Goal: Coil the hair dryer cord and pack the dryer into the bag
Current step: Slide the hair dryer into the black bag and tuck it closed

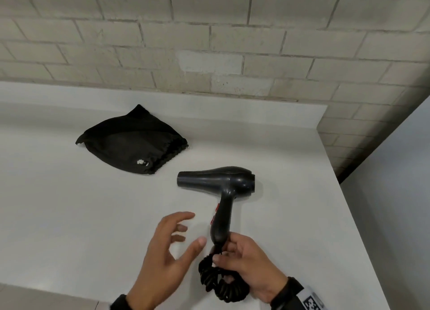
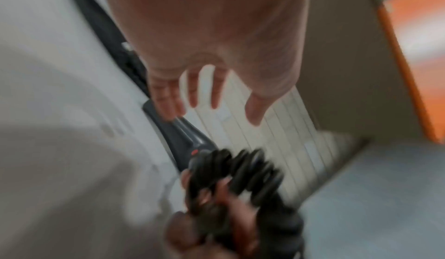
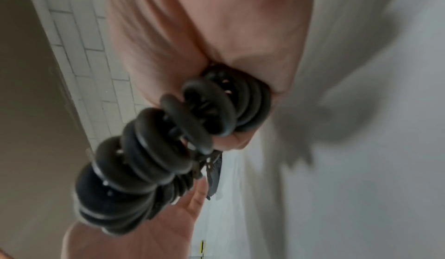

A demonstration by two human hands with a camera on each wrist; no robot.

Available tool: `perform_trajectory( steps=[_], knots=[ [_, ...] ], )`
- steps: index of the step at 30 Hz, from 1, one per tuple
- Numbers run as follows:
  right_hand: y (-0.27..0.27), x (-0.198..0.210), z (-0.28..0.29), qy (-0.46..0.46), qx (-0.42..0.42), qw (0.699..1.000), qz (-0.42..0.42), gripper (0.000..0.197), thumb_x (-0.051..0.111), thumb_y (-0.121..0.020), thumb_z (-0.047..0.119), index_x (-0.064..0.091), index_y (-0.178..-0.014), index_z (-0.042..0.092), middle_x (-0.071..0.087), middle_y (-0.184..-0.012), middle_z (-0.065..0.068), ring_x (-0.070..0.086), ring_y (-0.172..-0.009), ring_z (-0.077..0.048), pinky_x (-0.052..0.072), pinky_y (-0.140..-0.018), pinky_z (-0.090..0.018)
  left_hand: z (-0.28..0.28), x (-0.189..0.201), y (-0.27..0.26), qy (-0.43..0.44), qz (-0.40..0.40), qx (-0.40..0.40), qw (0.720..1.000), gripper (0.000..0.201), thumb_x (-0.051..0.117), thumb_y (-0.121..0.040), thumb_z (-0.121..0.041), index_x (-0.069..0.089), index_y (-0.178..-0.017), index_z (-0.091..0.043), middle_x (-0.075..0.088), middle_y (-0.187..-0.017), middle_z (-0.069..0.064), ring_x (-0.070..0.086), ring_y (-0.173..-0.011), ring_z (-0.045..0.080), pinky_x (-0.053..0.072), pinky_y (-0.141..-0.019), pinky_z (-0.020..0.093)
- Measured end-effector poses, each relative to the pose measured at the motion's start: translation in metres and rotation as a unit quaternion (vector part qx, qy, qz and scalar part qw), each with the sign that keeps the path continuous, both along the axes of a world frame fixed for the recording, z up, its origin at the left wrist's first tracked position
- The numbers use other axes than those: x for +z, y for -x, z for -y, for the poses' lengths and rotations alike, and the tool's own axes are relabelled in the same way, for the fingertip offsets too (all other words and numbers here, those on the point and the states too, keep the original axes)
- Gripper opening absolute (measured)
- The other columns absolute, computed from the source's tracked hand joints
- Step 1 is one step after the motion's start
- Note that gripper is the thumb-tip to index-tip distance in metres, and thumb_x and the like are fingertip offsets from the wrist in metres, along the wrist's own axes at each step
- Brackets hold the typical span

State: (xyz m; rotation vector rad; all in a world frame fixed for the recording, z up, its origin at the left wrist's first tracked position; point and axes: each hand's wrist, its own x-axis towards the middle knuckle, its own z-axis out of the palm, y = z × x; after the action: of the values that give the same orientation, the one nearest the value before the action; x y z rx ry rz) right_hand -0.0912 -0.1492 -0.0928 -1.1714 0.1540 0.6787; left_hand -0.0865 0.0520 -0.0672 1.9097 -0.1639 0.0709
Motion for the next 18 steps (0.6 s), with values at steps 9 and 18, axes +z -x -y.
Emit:
perform_trajectory(
  steps=[9,18],
  knots=[
    [-0.009,-0.026,0.008,0.127,-0.031,0.985,0.113,0.051,0.084,-0.071,0.022,0.062,-0.116,0.013,0.073,-0.104,-0.014,0.071,-0.098,-0.027,0.056,-0.087,-0.038,0.027,-0.003,-0.007,0.000,-0.237,-0.137,0.962,0.035,0.077,-0.085,-0.030,0.063,-0.117,-0.031,0.069,-0.118,-0.012,0.068,-0.103,0.008,0.054,-0.088,0.023],
    [-0.015,-0.006,0.009,0.139,-0.129,0.981,0.049,0.032,0.061,-0.092,0.035,0.064,-0.104,0.005,0.075,-0.085,-0.016,0.071,-0.070,-0.028,0.055,-0.059,-0.034,0.049,0.006,-0.010,-0.095,-0.136,-0.207,0.964,0.061,0.079,-0.083,-0.024,0.052,-0.136,-0.039,0.065,-0.122,-0.027,0.054,-0.115,-0.017,0.041,-0.100,0.009]
  ],
)
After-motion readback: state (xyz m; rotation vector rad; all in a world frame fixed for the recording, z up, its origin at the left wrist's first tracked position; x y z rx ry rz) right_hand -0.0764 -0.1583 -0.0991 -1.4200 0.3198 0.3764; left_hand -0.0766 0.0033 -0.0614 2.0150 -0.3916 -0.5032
